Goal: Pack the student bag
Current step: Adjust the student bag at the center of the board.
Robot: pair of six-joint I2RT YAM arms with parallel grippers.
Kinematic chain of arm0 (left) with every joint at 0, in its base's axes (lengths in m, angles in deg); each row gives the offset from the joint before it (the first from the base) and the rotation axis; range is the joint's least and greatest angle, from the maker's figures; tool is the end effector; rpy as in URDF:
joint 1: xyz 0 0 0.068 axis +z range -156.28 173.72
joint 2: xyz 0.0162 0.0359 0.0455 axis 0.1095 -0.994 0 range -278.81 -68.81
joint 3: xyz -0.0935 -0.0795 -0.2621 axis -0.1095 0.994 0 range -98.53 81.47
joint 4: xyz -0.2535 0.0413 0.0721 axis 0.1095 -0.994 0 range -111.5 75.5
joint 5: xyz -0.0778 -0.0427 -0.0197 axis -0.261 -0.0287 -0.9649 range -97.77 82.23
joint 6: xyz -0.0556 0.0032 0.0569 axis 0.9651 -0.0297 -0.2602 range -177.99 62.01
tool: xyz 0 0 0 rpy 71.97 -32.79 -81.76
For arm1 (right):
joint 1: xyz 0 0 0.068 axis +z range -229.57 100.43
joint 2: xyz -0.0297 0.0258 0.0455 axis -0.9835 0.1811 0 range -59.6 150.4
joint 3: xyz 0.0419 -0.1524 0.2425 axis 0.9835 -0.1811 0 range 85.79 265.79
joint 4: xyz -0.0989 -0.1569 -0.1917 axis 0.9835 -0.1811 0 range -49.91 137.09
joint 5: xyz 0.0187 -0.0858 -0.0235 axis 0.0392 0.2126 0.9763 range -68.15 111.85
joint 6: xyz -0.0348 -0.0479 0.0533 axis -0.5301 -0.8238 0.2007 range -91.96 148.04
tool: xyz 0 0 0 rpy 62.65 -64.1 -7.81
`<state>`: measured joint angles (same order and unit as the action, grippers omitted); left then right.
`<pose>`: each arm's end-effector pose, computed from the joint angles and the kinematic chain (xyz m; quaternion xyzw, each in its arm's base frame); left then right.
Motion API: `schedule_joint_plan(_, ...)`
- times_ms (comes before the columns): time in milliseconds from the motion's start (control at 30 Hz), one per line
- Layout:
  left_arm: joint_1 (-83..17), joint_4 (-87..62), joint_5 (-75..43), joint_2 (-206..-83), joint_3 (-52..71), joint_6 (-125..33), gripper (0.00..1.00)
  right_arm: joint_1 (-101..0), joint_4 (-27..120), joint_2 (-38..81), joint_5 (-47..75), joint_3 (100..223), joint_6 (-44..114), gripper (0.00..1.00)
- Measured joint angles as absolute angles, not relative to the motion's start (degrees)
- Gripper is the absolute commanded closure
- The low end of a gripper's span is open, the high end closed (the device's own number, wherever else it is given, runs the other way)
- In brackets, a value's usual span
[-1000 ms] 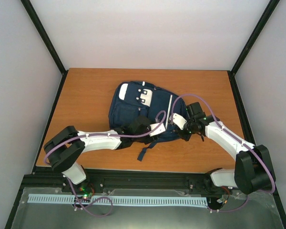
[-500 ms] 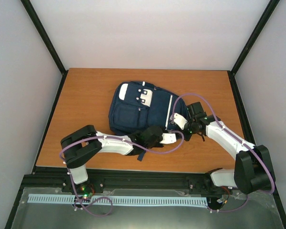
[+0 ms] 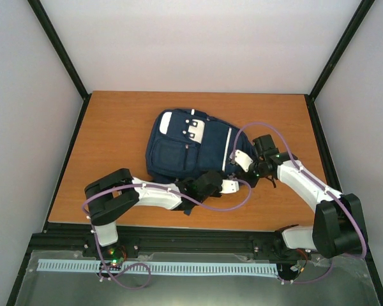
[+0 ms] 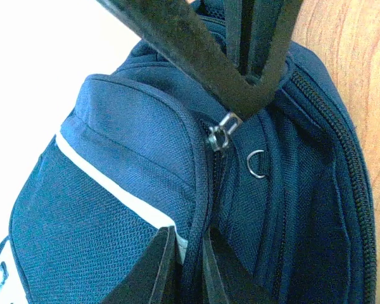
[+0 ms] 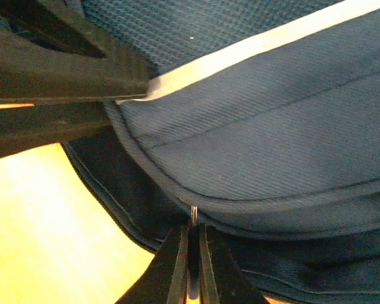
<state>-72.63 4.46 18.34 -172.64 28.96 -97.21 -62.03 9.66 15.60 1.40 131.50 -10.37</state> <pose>0.1903 -0.3591 0.1558 0.6138 0.6030 0.0823 0.5028 0.2311 0.0982 0.1869 -0.4837 0.8349 0.1354 0.2251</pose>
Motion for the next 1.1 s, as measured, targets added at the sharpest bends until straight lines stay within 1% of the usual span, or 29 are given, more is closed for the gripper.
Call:
schedule_joint_plan(200, -72.7, 1.6, 17.2, -168.4, 30.9, -92.4, 0.99, -65.3, 7.8, 16.2, 0.3, 133.7, -11.8, 0.97)
schedule_joint_plan(500, -73.3, -6.1, 14.0, -155.4, 38.2, -82.0, 0.99, -67.3, 6.7, 19.9, 0.1, 137.9, -13.7, 0.97)
schedule_joint_plan(800, -77.4, -20.6, 16.8, -143.6, 41.5, -69.3, 0.99, -67.3, 5.9, 20.0, -2.5, 137.7, -13.1, 0.97)
schedule_joint_plan(900, -78.4, -23.2, 16.7, -142.8, 41.5, -66.7, 0.99, -67.3, 5.7, 19.9, -3.0, 136.7, -13.3, 0.97)
schedule_joint_plan(1033, -78.7, -25.2, 16.5, -144.7, 40.7, -64.8, 0.99, -67.4, 5.8, 20.5, -3.5, 136.1, -14.5, 0.97)
schedule_joint_plan(1100, -78.8, -25.7, 16.5, -146.0, 40.1, -64.1, 0.99, -67.6, 6.1, 21.4, -3.5, 136.0, -14.8, 0.94)
